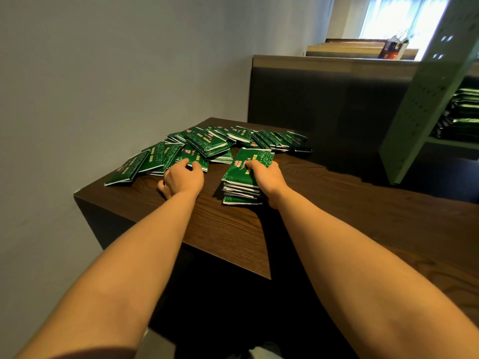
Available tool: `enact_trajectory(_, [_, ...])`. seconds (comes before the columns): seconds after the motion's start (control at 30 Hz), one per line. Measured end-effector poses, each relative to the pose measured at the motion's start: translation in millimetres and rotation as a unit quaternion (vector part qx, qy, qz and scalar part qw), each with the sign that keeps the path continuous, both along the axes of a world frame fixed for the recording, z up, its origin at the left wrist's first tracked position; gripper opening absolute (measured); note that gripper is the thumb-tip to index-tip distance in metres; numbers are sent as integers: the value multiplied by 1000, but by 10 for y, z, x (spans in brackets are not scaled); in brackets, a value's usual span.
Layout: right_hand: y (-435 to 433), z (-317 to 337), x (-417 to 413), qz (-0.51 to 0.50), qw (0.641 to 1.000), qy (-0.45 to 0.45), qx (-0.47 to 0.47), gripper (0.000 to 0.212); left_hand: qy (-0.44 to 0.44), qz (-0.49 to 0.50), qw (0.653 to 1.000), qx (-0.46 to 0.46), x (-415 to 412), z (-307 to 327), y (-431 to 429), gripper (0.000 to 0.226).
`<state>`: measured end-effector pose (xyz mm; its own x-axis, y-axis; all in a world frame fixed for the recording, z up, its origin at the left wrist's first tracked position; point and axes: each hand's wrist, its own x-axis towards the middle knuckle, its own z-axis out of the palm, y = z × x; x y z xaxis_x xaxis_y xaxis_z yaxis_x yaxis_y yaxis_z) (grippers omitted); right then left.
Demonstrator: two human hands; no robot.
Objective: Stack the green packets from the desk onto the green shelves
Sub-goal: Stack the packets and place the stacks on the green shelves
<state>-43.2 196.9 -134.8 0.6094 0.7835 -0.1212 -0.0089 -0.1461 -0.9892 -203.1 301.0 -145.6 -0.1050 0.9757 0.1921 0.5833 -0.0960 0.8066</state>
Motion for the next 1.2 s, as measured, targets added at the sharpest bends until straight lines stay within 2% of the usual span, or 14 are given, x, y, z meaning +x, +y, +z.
enact_trajectory(0.07, [-30, 36, -35, 2, 1000, 0, 0, 65, -63, 36, 997, 42, -6, 14, -39, 28])
enact_trajectory(0.17, [-41, 50, -59, 4, 1000, 4, 8, 83, -200, 45, 975, 85, -21, 36, -74, 23])
enact_trajectory(0.27, [-53, 44, -64, 4, 1000, -10, 8, 65, -208, 66, 973, 73, -64, 82, -122, 18])
enact_trajectory(0.33, [-60, 26, -59, 7, 1000, -9, 9, 64, -206, 72, 974, 51, -107, 107, -167, 14])
enact_trajectory(0.4, [-93, 40, -71, 10, 1000, -12, 10, 61, -212, 57, 975, 27, -142, 118, -198, 27])
enact_trajectory(0.47, [-122, 64, -80, 15, 1000, -2, 12, 69, -220, 29, 975, -1, -191, 115, -187, 43])
enact_trajectory(0.57, [-208, 139, -127, 17, 997, 75, 1, 90, -270, -17, 961, -63, -261, 154, -209, 54])
enact_trajectory(0.67, [-335, 181, -189, 13, 988, 155, 17, 86, -331, -59, 935, -110, -310, 200, -346, 50])
enact_trajectory(0.8, [-478, 208, -209, 3, 972, 230, 43, 109, -378, -130, 903, -159, -296, 277, -631, 42])
enact_trajectory(0.87, [-516, 200, -187, -4, 958, 281, 56, 111, -387, -178, 887, -177, -268, 327, -777, 39])
enact_trajectory(0.97, [-573, 244, -189, -11, 942, 326, 75, 97, -406, -217, 867, -194, -258, 382, -863, 38])
enact_trajectory(1.03, [-676, 338, -278, 4, 939, 335, 79, 66, -423, -224, 854, -205, -284, 413, -875, 38])
enact_trajectory(1.1, [-704, 376, -309, 28, 930, 351, 106, 37, -423, -222, 854, -204, -328, 418, -866, 38])
enact_trajectory(1.2, [-718, 420, -381, 54, 922, 358, 133, 23, -411, -212, 867, -187, -441, 412, -856, 39])
